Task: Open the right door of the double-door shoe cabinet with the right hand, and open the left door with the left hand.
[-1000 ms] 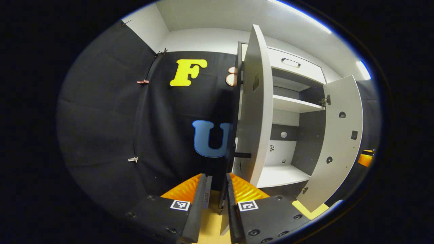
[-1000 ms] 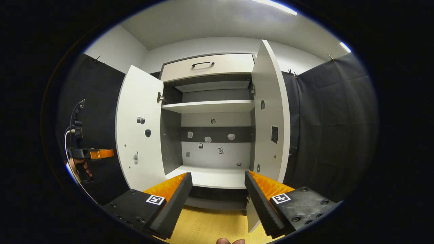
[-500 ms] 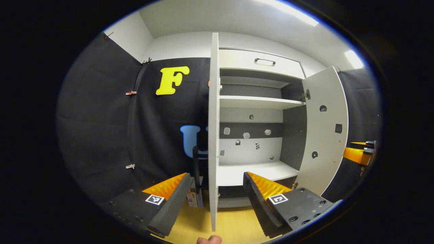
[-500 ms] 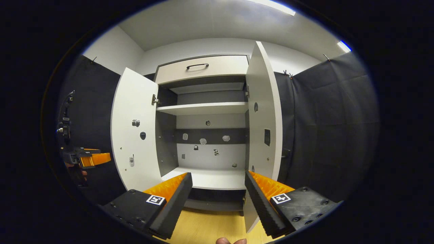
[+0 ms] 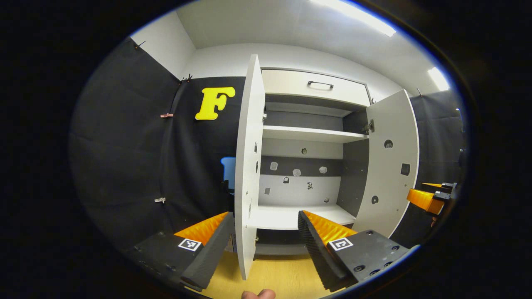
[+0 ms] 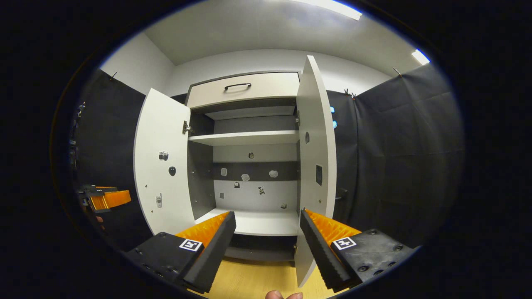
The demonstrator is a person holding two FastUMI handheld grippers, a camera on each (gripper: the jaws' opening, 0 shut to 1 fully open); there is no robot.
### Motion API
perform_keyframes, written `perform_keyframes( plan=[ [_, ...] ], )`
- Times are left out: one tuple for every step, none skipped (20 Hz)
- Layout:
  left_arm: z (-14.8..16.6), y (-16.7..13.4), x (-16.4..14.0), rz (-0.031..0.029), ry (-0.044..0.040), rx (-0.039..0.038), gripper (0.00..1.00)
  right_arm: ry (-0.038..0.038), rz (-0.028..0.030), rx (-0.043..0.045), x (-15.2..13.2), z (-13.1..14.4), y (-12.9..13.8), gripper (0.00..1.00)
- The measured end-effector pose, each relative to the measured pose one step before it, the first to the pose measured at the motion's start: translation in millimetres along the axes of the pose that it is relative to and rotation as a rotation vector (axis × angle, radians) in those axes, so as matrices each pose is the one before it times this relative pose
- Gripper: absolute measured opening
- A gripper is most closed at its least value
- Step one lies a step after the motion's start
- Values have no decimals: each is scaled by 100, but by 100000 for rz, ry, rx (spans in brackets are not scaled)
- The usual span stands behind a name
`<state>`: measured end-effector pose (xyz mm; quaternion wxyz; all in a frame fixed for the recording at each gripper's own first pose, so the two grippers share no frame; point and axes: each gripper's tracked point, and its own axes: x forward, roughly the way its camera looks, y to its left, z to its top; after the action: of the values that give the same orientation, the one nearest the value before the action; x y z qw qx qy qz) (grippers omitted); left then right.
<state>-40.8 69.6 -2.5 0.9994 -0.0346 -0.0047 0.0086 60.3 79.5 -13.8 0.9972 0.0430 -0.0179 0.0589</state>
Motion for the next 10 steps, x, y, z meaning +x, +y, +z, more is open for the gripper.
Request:
perform_keyframes(
  plan=[
    [412, -457, -208, -238, -1089, 893, 95, -348, -155, -348, -88, 170, -105, 96],
    [214, -592, -130, -753, -729, 1308, 95, -206, 40, -39, -13, 183, 48, 98],
    [217, -444, -117, -345, -564, 1188, 95, -644, 54, 123, -102, 261, 17, 98],
    [139, -426, -61, -603, -493, 663, 95, -524, -92, -76, -68, 253, -9, 98],
    [99, -499, -29, -659, -301, -196, 95, -697, 5, -270, -123, 236, -3, 98],
    [-85, -522, -56, -821, 215, -581, 95, -447, -156, -597, -59, 178, -104, 98],
    [-76, -499, -45, -647, 125, -346, 95, -353, -254, -545, -41, 205, -128, 97],
    [-131, -228, 14, -411, 277, -108, 95, -368, -229, -398, -152, 145, -164, 98],
    [-100, -193, 55, -109, 306, -24, 95, -337, -213, -28, -128, 158, -104, 98],
    [-210, -175, 85, -167, 403, -232, 92, -187, -89, 67, 114, 73, -40, 97]
  ],
)
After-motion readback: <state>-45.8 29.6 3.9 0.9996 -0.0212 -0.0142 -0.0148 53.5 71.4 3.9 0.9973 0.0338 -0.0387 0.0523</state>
